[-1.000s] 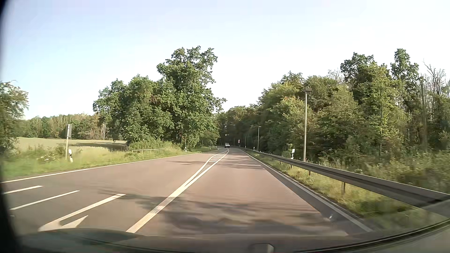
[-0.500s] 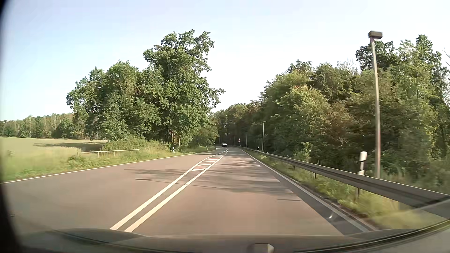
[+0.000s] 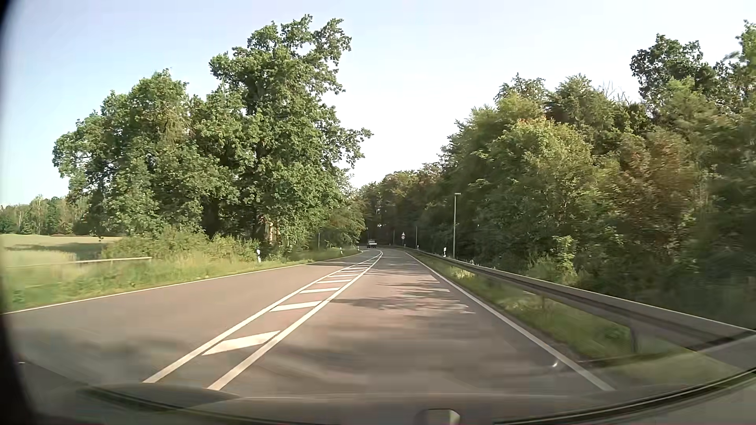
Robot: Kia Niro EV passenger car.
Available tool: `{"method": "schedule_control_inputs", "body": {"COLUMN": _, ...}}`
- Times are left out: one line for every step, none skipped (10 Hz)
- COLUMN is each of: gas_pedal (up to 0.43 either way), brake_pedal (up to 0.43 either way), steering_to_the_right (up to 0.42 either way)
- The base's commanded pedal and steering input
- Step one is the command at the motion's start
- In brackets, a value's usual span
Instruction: Follow the waypoints while adhering to traffic rules and regulations
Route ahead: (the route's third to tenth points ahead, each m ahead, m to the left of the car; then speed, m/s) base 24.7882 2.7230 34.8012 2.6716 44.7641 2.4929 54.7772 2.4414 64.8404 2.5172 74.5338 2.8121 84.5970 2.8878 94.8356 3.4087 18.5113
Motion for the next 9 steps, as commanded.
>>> {"method": "schedule_control_inputs", "body": {"gas_pedal": 0.177, "brake_pedal": 0.024, "steering_to_the_right": 0.001}}
{"method": "schedule_control_inputs", "body": {"gas_pedal": 0.177, "brake_pedal": 0.030, "steering_to_the_right": 0.001}}
{"method": "schedule_control_inputs", "body": {"gas_pedal": 0.177, "brake_pedal": 0.030, "steering_to_the_right": 0.001}}
{"method": "schedule_control_inputs", "body": {"gas_pedal": 0.177, "brake_pedal": 0.030, "steering_to_the_right": 0.001}}
{"method": "schedule_control_inputs", "body": {"gas_pedal": 0.177, "brake_pedal": 0.024, "steering_to_the_right": 0.001}}
{"method": "schedule_control_inputs", "body": {"gas_pedal": 0.177, "brake_pedal": 0.030, "steering_to_the_right": 0.001}}
{"method": "schedule_control_inputs", "body": {"gas_pedal": 0.177, "brake_pedal": 0.030, "steering_to_the_right": 0.001}}
{"method": "schedule_control_inputs", "body": {"gas_pedal": 0.177, "brake_pedal": 0.030, "steering_to_the_right": 0.001}}
{"method": "schedule_control_inputs", "body": {"gas_pedal": 0.177, "brake_pedal": 0.030, "steering_to_the_right": 0.001}}
